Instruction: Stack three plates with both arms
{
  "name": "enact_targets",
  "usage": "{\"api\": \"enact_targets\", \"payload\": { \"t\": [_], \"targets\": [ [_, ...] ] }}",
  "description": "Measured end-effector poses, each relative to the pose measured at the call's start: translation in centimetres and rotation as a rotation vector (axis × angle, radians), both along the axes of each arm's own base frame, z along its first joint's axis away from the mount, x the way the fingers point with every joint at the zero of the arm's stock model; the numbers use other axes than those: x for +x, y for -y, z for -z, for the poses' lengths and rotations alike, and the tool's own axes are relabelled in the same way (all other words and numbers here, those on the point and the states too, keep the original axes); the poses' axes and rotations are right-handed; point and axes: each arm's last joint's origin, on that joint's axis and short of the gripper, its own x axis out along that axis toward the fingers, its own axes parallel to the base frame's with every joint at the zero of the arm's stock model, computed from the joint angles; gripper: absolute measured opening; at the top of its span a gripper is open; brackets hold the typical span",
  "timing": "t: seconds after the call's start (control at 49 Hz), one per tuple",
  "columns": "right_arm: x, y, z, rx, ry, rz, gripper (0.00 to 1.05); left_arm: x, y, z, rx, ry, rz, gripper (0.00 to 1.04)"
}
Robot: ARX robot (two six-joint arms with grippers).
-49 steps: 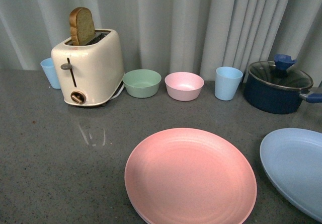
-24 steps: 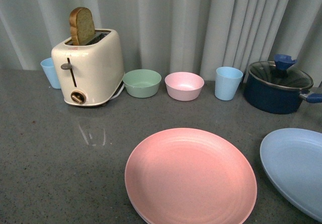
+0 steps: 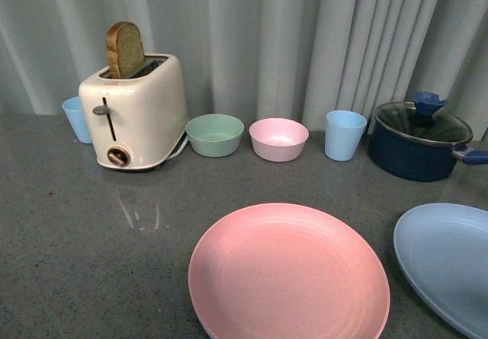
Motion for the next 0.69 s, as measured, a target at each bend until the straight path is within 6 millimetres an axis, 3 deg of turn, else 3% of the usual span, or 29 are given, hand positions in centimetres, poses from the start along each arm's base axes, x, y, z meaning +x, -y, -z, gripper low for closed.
{"api": "enact_targets", "payload": {
  "t": [0.061, 0.102, 0.245, 0.408, 0.694],
  "targets": [
    [3.1, 2.8, 0.5, 0.043, -0.116, 0.1, 0.97, 0.0, 0.0, 0.0, 0.0, 0.0, -0.001, 0.98],
    [5.0, 4.6, 2.2, 0.076, -0.23, 0.146, 0.97, 0.0, 0.0, 0.0, 0.0, 0.0, -0.001, 0.98],
    [8.7, 7.5, 7.1, 0.179, -0.503, 0.165, 0.97, 0.0, 0.0, 0.0, 0.0, 0.0, 0.0, 0.98],
    [12.2, 8.5, 9.0, 0.152, -0.561, 0.095, 0.97, 0.0, 0.0, 0.0, 0.0, 0.0, 0.0, 0.98],
    [15.5, 8.4, 10.0, 0.119, -0.61, -0.005, 0.97, 0.0, 0.0, 0.0, 0.0, 0.0, 0.0, 0.98]
  ]
}}
